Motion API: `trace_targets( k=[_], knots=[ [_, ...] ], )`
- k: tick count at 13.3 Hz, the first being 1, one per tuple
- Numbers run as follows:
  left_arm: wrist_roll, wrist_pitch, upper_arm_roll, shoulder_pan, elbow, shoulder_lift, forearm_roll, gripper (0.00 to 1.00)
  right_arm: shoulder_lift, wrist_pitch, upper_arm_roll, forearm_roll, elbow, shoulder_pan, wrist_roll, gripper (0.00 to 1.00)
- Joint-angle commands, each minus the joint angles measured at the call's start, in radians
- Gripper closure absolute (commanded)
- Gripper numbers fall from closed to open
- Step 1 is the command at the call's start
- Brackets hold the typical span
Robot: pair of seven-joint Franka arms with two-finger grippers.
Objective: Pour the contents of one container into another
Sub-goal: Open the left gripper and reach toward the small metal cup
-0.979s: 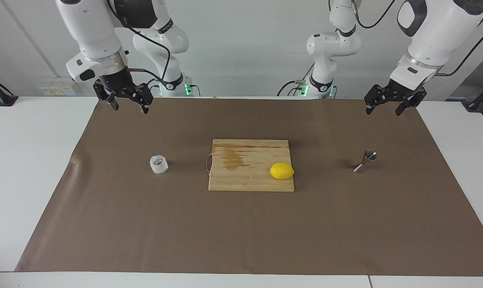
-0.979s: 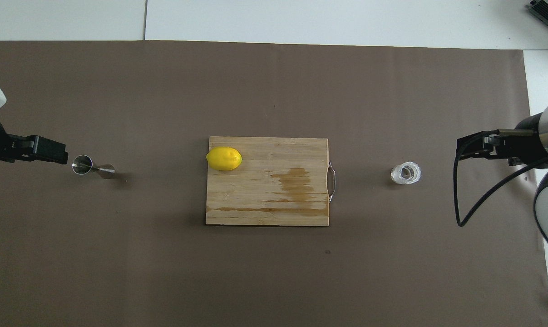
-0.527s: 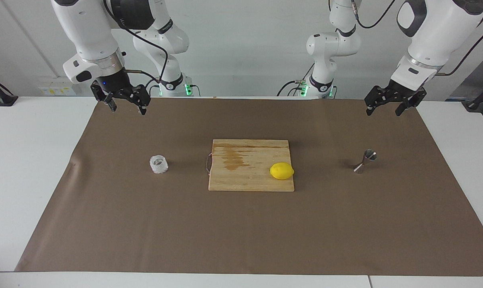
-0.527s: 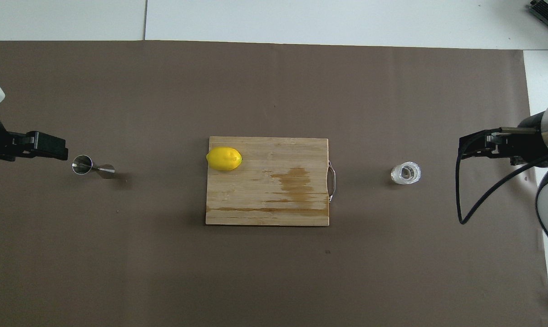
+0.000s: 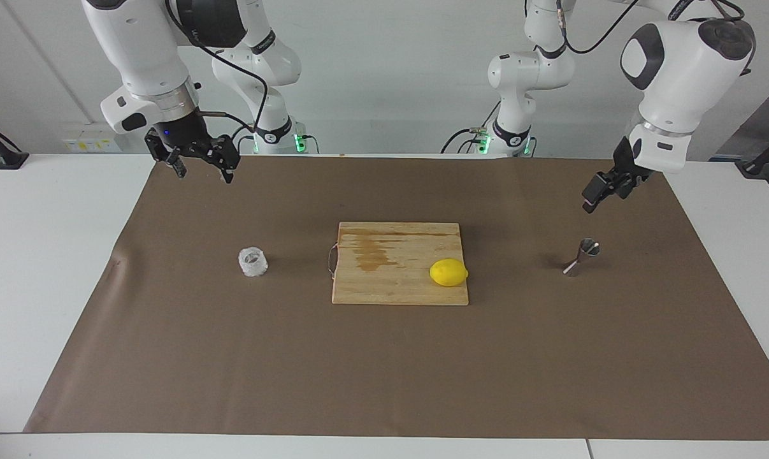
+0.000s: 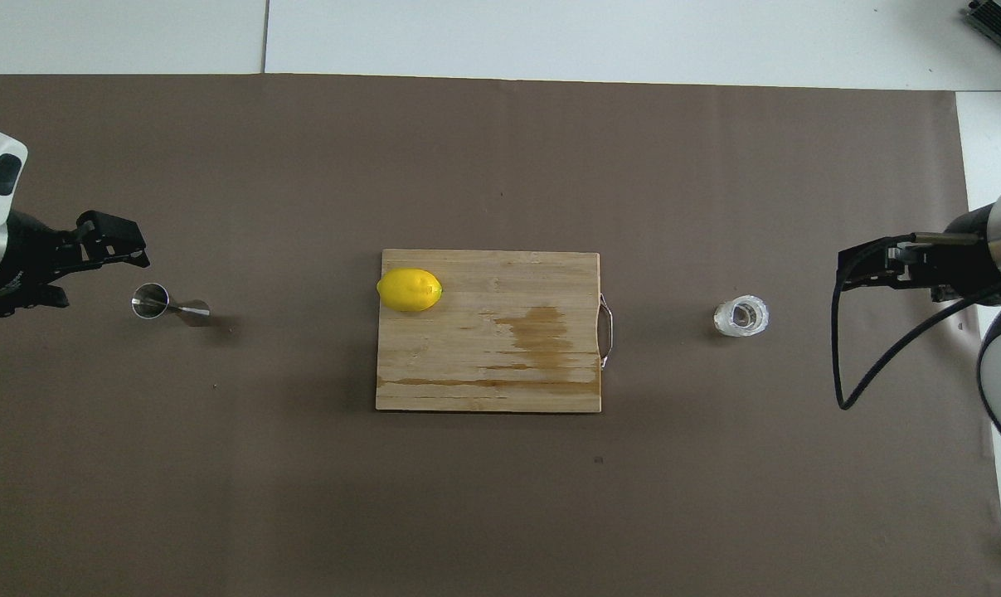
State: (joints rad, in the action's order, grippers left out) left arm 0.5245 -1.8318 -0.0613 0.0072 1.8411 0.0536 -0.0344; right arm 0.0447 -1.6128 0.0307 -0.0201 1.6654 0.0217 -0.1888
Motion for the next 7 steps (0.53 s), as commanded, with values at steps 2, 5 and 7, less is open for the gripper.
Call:
trace_targets(
  k=[2, 5, 7],
  knots=[
    [0.219, -0.099, 0.005, 0.028, 0.113, 0.032, -0.044, 0.0, 0.001, -0.002, 0.008, 0.011, 0.002, -0.009, 0.009, 0.0],
    [0.45, -0.13, 0.005, 0.057, 0.116, -0.046, -0.044, 0.0, 0.001, -0.002, 0.008, 0.011, 0.004, -0.009, 0.009, 0.0],
    [0.528, -0.197, 0.003, 0.088, 0.145, -0.081, -0.047, 0.0, 0.001, -0.002, 0.008, 0.011, 0.005, -0.009, 0.009, 0.0]
  ],
)
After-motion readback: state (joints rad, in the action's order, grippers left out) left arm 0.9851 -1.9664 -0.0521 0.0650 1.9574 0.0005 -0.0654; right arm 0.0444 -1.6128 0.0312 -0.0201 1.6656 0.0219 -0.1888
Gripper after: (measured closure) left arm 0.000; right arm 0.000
